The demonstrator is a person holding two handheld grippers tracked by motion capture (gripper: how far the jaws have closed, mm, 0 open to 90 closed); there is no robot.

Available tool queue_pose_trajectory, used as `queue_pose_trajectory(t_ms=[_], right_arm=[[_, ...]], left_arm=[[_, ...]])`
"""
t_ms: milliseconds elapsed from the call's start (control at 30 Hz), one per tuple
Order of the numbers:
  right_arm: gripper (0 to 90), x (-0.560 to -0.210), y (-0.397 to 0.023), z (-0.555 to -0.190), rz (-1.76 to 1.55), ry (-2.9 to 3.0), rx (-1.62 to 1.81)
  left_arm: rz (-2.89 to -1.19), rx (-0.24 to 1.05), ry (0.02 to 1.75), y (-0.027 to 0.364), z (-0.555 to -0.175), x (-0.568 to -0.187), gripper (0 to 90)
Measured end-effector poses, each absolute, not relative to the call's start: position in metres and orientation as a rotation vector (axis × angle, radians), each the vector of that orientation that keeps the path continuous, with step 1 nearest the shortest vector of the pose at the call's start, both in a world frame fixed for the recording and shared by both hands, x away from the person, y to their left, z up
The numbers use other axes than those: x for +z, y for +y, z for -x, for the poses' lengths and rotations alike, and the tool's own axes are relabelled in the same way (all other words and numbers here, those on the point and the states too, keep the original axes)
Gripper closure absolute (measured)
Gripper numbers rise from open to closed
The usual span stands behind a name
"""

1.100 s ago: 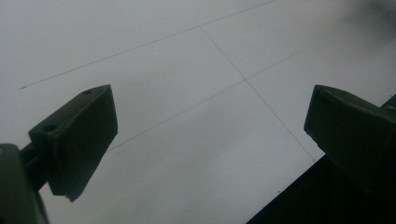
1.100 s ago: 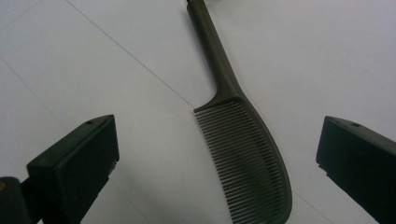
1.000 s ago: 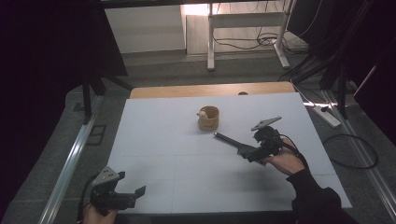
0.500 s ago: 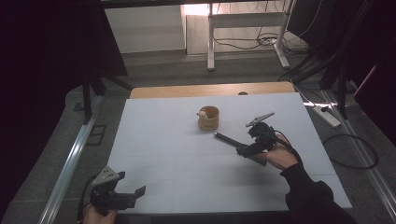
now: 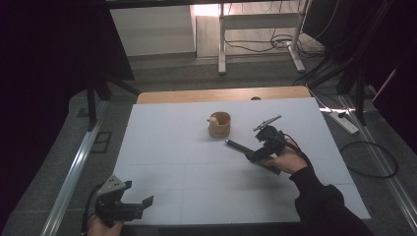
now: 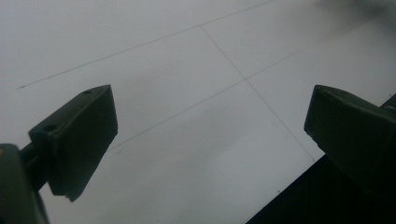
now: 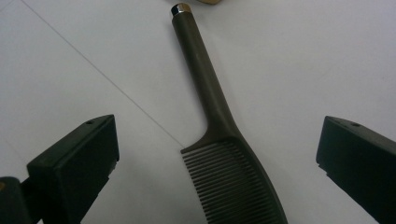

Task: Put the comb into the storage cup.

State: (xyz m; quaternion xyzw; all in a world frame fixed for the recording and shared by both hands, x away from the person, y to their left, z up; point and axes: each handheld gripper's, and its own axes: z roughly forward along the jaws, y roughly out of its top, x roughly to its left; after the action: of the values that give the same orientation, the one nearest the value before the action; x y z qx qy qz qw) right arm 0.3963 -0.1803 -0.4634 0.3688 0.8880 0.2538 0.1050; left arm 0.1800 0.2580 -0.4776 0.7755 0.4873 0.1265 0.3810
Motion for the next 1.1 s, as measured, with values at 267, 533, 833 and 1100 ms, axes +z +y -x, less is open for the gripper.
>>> queue_pose_trajectory(t_ms=[267, 533, 833, 1100], right_arm=[[0.0, -0.468, -0.174, -0.405, -1.11, 2.625, 0.737], [2.5, -0.469, -0.169, -0.411, -1.107, 2.627, 0.724], [31.0, -0.466, -0.166, -0.417, -1.076, 2.63, 0.746], [67.7, -0.463, -0.163, -0.421, -1.013, 2.637, 0.773]], left_arm=[[-1.978, 0.319, 1.243, 0.258, -0.18, -0.478, 3.4], [-1.978, 0.318, 1.242, 0.258, -0.181, -0.478, 3.5], [-1.979, 0.316, 1.24, 0.258, -0.181, -0.478, 3.5], [-1.979, 0.312, 1.238, 0.258, -0.181, -0.478, 3.5]])
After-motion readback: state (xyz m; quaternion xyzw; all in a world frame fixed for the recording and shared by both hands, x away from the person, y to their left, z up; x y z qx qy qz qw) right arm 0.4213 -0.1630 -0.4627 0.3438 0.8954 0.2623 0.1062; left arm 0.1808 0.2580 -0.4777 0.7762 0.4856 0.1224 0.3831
